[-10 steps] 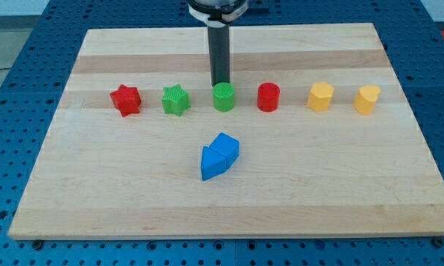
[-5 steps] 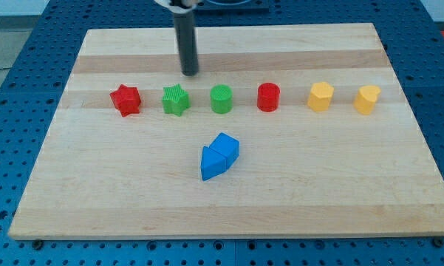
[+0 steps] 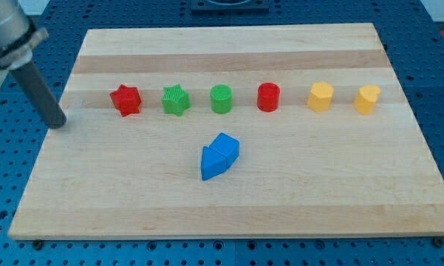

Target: Separate the blue triangle from the blue cube

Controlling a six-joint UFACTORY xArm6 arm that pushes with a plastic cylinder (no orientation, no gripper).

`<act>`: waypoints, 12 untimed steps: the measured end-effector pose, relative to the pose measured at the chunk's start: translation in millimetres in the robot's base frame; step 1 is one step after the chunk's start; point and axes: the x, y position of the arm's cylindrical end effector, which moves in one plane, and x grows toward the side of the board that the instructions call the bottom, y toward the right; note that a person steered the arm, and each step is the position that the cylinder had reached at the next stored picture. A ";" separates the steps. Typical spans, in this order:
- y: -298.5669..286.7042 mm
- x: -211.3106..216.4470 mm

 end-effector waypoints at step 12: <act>211.4 66.0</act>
